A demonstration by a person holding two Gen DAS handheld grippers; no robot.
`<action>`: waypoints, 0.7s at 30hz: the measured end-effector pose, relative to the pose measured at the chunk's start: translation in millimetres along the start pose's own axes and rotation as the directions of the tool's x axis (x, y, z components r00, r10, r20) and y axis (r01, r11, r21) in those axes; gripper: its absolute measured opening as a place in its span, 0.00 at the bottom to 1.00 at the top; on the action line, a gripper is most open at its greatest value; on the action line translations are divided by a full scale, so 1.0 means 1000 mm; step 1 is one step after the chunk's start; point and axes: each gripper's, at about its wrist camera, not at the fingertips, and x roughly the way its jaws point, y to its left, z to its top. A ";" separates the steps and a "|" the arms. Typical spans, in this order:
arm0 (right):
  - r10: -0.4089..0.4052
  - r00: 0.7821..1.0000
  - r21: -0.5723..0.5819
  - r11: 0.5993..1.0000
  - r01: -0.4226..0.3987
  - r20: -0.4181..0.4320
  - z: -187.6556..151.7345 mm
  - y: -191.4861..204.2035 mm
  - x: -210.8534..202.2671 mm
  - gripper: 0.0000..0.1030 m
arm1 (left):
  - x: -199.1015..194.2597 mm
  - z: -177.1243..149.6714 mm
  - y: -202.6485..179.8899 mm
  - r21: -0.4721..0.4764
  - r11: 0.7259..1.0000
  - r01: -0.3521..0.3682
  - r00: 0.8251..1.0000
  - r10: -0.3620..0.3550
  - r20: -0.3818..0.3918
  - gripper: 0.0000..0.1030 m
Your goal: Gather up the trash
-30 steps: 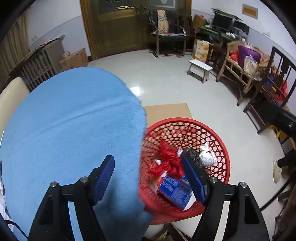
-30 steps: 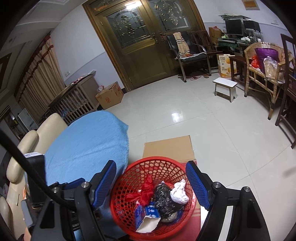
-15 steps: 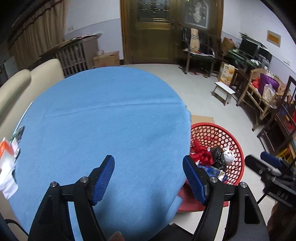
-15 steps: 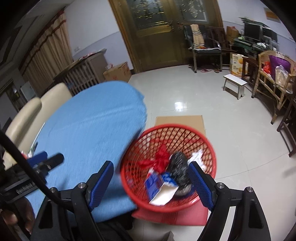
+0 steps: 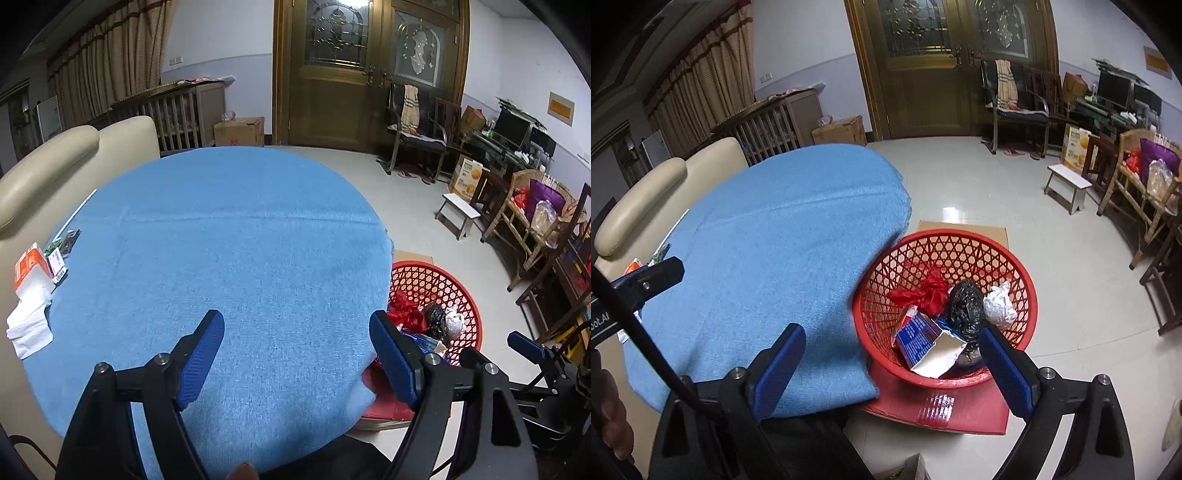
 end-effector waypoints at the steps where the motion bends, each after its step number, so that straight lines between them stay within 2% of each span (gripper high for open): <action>1: -0.002 1.000 -0.001 1.000 0.002 0.005 -0.001 0.001 -0.002 0.95 | -0.002 -0.001 0.000 -0.004 1.000 -0.001 1.000 0.001 0.003 0.79; 7: -0.011 0.999 0.010 1.000 0.010 0.033 -0.003 -0.001 -0.011 0.97 | -0.005 -0.007 -0.003 -0.009 0.999 -0.049 0.999 0.049 -0.006 0.80; 21: -0.025 0.997 0.054 0.998 0.021 0.076 0.001 -0.017 -0.026 0.97 | -0.021 -0.011 -0.019 0.036 0.998 -0.042 0.999 0.041 0.034 0.80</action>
